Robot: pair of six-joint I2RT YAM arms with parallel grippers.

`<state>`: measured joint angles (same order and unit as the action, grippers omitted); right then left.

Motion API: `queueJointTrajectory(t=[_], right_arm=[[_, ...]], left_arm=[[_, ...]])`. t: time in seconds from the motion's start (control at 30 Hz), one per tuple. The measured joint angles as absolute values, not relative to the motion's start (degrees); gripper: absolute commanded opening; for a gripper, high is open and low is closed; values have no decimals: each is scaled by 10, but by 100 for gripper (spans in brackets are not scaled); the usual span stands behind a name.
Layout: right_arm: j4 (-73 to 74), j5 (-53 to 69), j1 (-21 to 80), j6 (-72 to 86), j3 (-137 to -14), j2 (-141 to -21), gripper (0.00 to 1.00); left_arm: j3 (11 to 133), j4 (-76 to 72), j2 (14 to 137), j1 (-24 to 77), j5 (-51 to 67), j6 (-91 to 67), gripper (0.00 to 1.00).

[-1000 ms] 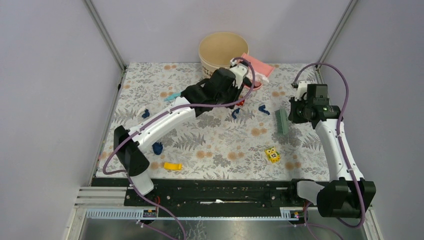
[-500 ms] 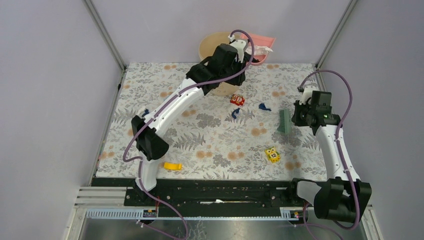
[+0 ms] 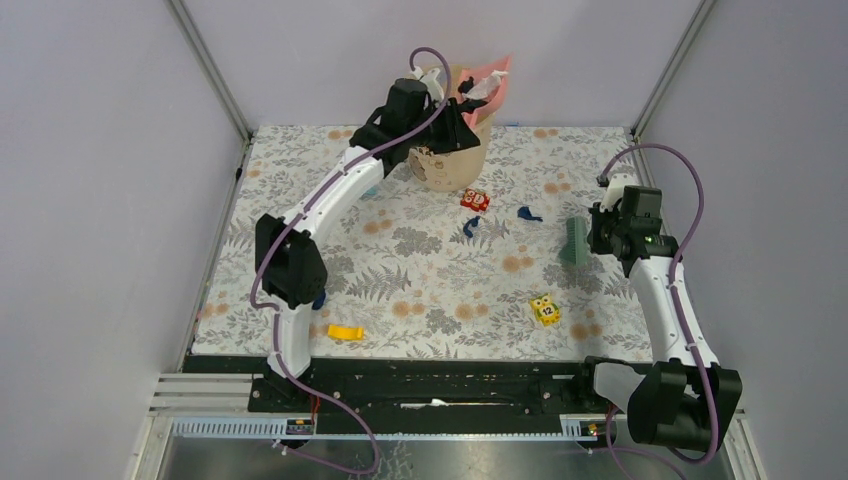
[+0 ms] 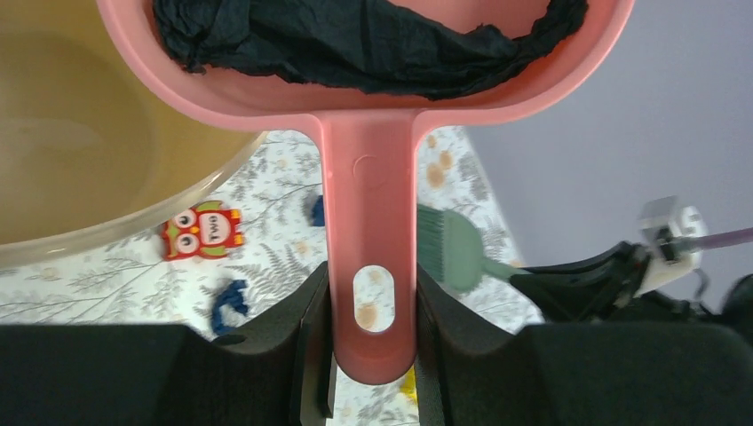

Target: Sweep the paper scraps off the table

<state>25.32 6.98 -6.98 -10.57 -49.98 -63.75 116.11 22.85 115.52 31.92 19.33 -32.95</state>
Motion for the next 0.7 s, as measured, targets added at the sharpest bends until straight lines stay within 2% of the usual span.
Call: queueJointTrajectory(t=[0.17, 0.3, 0.47, 0.7], right_arm=[[249, 70, -70, -107, -498, -638, 0], [248, 71, -70, -107, -498, -643, 0], [244, 72, -70, -110, -498, -656, 0], [240, 72, -70, -112, -498, -657, 0]], left_arm=[[1152, 163, 1155, 303, 242, -399, 0], [1109, 36, 1148, 289, 285, -497, 0], [999, -204, 1148, 241, 332, -734, 0], [972, -495, 1216, 210, 333, -1034, 0]])
